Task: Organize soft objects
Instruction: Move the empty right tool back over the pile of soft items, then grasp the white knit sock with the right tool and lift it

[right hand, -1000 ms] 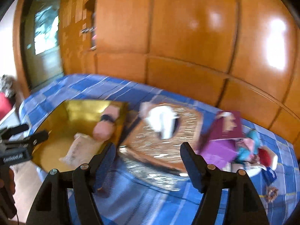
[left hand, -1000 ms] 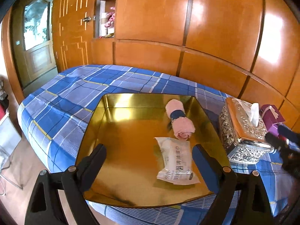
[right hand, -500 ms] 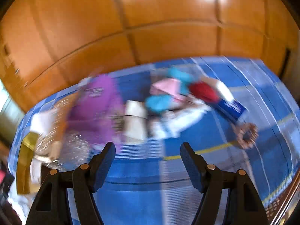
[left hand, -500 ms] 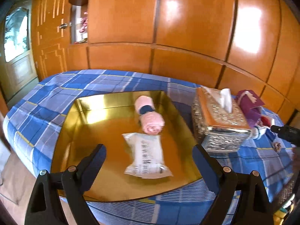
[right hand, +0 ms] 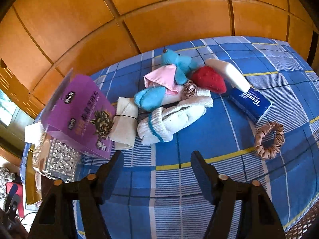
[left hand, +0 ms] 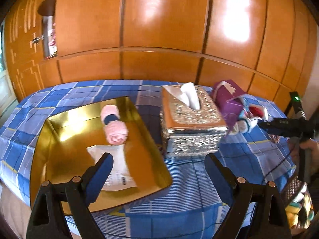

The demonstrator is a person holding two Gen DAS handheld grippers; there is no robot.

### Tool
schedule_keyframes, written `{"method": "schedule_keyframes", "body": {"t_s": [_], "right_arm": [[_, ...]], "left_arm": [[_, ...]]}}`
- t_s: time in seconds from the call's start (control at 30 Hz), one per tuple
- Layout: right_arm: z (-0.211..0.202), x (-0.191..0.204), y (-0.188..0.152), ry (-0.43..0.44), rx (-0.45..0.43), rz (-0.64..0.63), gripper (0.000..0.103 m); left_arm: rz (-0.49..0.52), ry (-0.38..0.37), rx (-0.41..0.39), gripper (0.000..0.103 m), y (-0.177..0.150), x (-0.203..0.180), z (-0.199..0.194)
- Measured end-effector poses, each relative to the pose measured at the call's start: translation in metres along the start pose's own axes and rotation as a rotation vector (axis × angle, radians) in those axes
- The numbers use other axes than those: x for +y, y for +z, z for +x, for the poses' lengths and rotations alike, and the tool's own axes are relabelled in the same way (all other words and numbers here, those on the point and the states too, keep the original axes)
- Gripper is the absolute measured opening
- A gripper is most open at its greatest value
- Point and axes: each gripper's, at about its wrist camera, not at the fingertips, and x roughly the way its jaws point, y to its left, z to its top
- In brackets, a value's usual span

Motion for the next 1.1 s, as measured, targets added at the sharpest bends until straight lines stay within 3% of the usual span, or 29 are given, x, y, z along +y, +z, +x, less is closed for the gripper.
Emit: {"method": "schedule_keyframes", "body": {"t_s": [0.1, 0.23, 0.3, 0.43, 0.57, 0.67, 0.73, 0.87, 0.97, 1.1], "right_arm": [[0.011, -0.014, 0.006, 0.036, 0.037, 0.084, 0.068], [0.029, -0.051, 0.017, 0.151, 0.079, 0.363, 0.070], [0.034, -0.055, 0.023, 0.116, 0.053, 0.409, 0.076], [0.058, -0.053, 0.036, 0.106, 0.060, 0.474, 0.076], [0.079, -0.039, 0.043, 0.023, 0.065, 0.424, 0.072], [0.078, -0.028, 0.044, 0.003, 0.070, 0.357, 0.043], [0.074, -0.023, 0.044, -0.005, 0.080, 0.290, 0.037], [0.051, -0.018, 0.038, -0.058, 0.076, 0.151, 0.035], [0.032, -0.028, 0.036, -0.175, 0.060, 0.063, 0.035], [0.005, -0.049, 0.036, -0.253, -0.004, 0.059, 0.035]], "left_arm": [[0.040, -0.033, 0.011, 0.093, 0.002, -0.015, 0.003], [0.066, -0.070, 0.026, 0.093, 0.003, -0.030, 0.009], [0.075, -0.092, 0.035, 0.093, 0.002, -0.037, 0.012], [0.100, -0.119, 0.056, 0.093, 0.000, -0.050, 0.019], [0.107, -0.133, 0.072, 0.093, -0.003, -0.054, 0.021], [0.108, -0.142, 0.077, 0.093, -0.004, -0.055, 0.022], [0.108, -0.151, 0.080, 0.093, -0.004, -0.056, 0.023], [0.123, -0.166, 0.084, 0.093, -0.001, -0.061, 0.025], [0.163, -0.183, 0.076, 0.093, 0.003, -0.073, 0.024], [0.237, -0.213, 0.063, 0.093, 0.010, -0.097, 0.023]]}}
